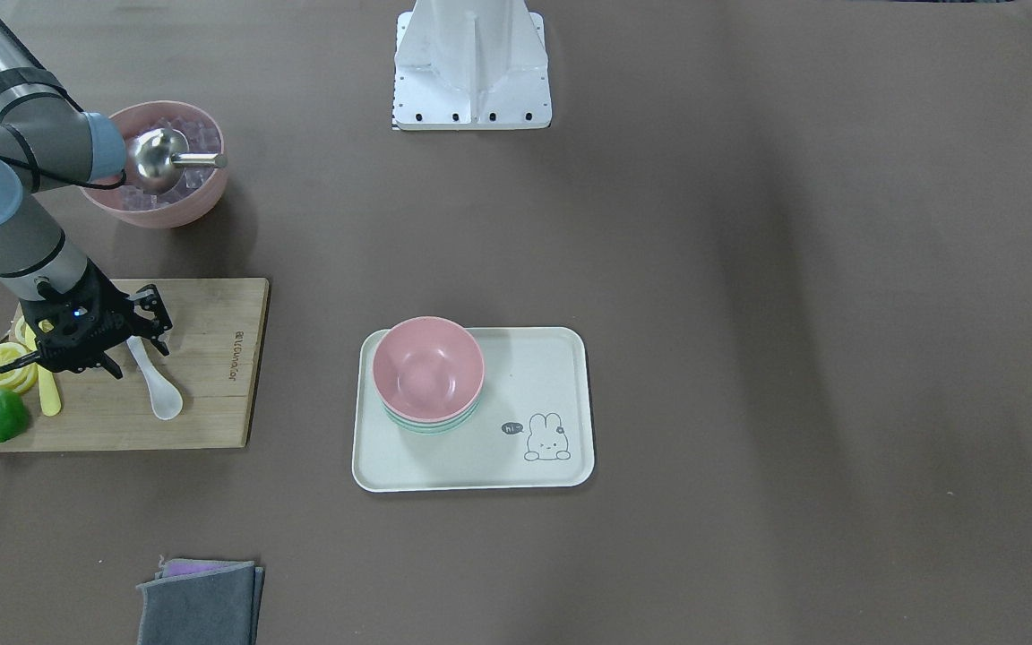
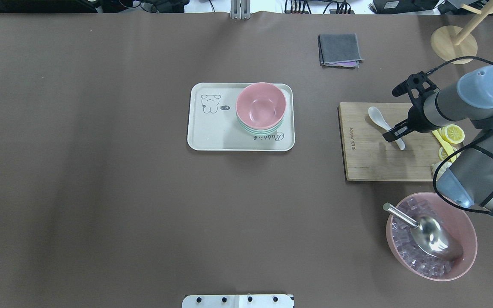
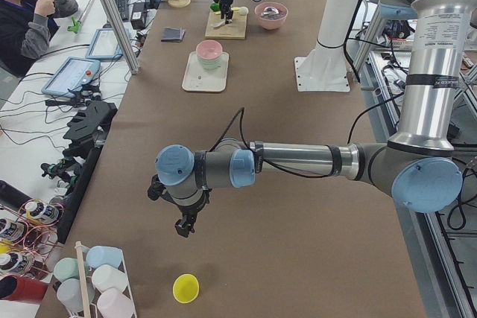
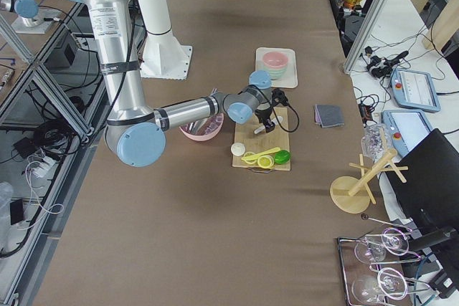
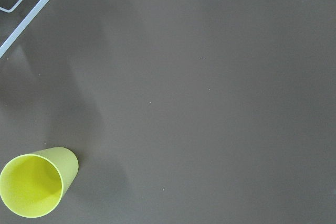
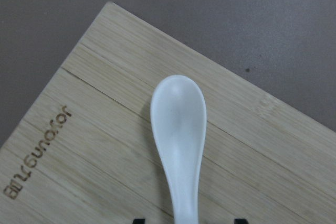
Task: Stack pink bowl on green and place spoon
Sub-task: 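Grasp the white spoon on the cutting board with the right gripper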
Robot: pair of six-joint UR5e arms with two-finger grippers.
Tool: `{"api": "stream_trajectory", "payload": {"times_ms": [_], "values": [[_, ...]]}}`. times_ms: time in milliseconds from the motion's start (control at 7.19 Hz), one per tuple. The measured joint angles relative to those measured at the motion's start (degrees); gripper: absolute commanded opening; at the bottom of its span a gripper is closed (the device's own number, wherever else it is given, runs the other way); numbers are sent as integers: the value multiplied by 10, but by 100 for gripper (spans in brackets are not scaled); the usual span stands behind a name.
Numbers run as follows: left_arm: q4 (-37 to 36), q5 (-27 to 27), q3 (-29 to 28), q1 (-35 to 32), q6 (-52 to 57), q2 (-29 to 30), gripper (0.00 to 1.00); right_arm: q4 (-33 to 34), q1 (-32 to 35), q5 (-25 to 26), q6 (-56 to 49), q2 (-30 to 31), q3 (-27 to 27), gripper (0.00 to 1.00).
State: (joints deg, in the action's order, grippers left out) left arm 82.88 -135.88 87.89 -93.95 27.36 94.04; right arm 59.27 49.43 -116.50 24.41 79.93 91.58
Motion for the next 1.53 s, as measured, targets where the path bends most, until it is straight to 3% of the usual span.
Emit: {"api": "stream_trajectory", "payload": {"times_ms": [556, 1251, 1529], "values": [[1, 0, -1, 0, 0, 0, 99, 3, -2, -5, -1, 0, -1, 4], [1, -1, 0, 0, -3, 0, 99, 10, 7, -9, 16, -19, 12, 0], [1, -1, -1, 1, -5, 1, 99, 110, 10, -18, 45, -84, 43, 0]]}}
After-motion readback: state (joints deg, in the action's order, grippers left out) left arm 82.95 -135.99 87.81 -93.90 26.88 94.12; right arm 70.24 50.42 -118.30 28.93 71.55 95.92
